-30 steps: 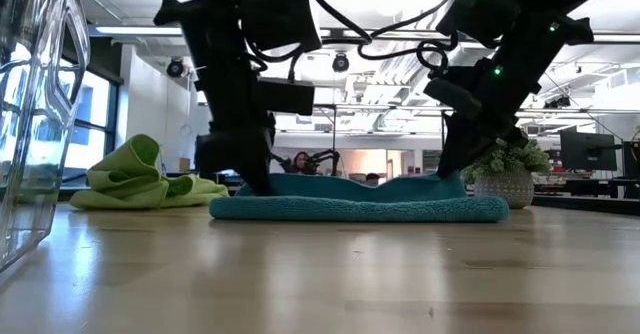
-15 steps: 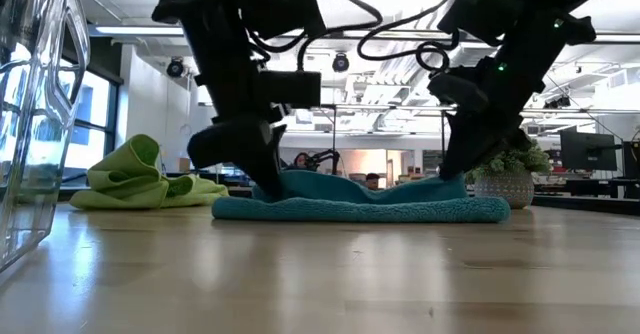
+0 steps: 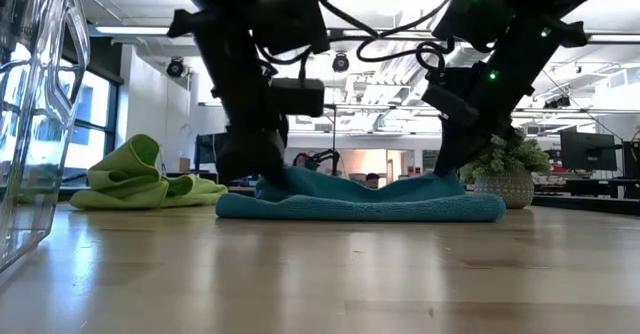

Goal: Roll microfiber towels into tight, uniform cylinder then place into a basket
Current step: Roll the blue microfiber cloth

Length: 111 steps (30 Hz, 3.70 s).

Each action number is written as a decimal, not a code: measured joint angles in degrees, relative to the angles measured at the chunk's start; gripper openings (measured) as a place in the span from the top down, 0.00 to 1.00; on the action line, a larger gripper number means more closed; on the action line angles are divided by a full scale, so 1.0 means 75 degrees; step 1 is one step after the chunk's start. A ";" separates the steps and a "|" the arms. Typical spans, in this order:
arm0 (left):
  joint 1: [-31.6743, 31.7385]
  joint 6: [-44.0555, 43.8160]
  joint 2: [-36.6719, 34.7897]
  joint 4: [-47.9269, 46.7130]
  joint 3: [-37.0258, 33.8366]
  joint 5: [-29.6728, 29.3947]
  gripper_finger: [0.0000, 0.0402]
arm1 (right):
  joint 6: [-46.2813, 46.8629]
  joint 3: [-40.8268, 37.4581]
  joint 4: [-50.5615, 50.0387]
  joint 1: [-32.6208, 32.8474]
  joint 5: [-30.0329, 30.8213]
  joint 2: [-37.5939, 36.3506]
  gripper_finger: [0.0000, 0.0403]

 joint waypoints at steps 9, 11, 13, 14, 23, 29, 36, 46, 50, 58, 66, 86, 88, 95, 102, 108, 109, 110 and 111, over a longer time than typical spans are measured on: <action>-0.0075 -0.0508 0.0111 0.0006 0.0003 -0.0919 0.90 | -0.0526 0.0000 0.0080 -0.0005 0.0283 0.0003 0.67; -0.0081 -0.0396 0.0111 0.0029 0.0003 -0.1452 0.85 | -0.0599 0.0000 0.0117 -0.0052 0.0369 -0.0006 0.64; -0.0076 -0.0242 0.0111 0.0032 0.0003 -0.1617 0.81 | -0.0597 0.0000 0.0132 -0.0079 0.0361 -0.0006 0.62; -0.0076 -0.0208 0.0111 0.0035 0.0003 -0.1615 0.79 | -0.0597 0.0000 0.0126 -0.0079 0.0329 -0.0006 0.62; -0.0233 -0.0281 0.0108 -0.0931 0.0479 -0.2725 0.65 | 0.0094 0.0000 0.0179 0.0244 -0.1204 -0.0012 0.63; -0.0303 -0.1098 0.0100 -0.1751 0.1332 0.0253 0.67 | 0.0885 0.0000 0.0171 0.0912 -0.1414 -0.0012 0.65; -0.0342 -0.1462 0.0178 -0.1475 0.0851 0.2027 0.70 | 0.1471 0.0000 0.0145 0.1632 -0.0596 0.0192 0.65; -0.0547 -0.2179 0.0164 -0.1283 0.0406 0.3398 0.70 | 0.1644 0.0021 0.0203 0.1764 -0.0271 0.1344 0.65; -0.0723 -0.2171 0.0164 -0.0991 0.0405 0.4034 0.70 | 0.1597 0.0044 0.0216 0.1656 0.0266 0.1641 0.65; -0.1016 -0.2120 0.0161 -0.1031 0.0666 0.4062 0.70 | 0.0148 -0.0012 -0.0065 0.1173 0.1046 0.1472 0.65; -0.1129 -0.1449 0.0158 -0.1793 0.1741 0.2829 0.70 | -0.0495 -0.0012 0.0335 0.0626 0.0981 0.0767 0.65; 0.0417 -0.1849 0.0155 -0.2219 0.0725 0.3069 0.70 | 0.1261 0.0000 0.1738 0.1482 0.1373 0.2060 0.65; 0.0340 -0.2094 0.0155 -0.2151 0.0617 0.3547 0.70 | 0.1030 0.0000 0.1708 0.1342 0.1400 0.2171 0.65; -0.0235 -0.2933 0.0149 -0.1390 0.0507 0.4507 0.70 | -0.0744 0.0011 0.1853 0.0662 0.1509 0.2193 0.65; -0.0780 -0.2612 0.0149 -0.0819 0.0819 0.4441 0.70 | -0.2166 -0.0003 0.1953 0.0487 0.0555 0.1283 0.65; -0.1103 -0.1170 0.0146 -0.1172 0.1456 0.4420 0.70 | -0.2752 0.0000 0.1958 0.1323 -0.0915 0.0229 0.65; -0.1159 -0.0827 0.0146 -0.1286 0.1500 0.4418 0.70 | -0.2842 0.0000 0.1997 0.1545 -0.1037 0.0181 0.65; -0.1211 -0.0475 0.0146 -0.1368 0.1519 0.4418 0.70 | -0.2963 0.0000 0.2054 0.1789 -0.1044 0.0178 0.65; -0.1259 -0.0161 0.0146 -0.1490 0.1537 0.4418 0.70 | -0.3052 0.0000 0.2069 0.2025 -0.1039 0.0191 0.65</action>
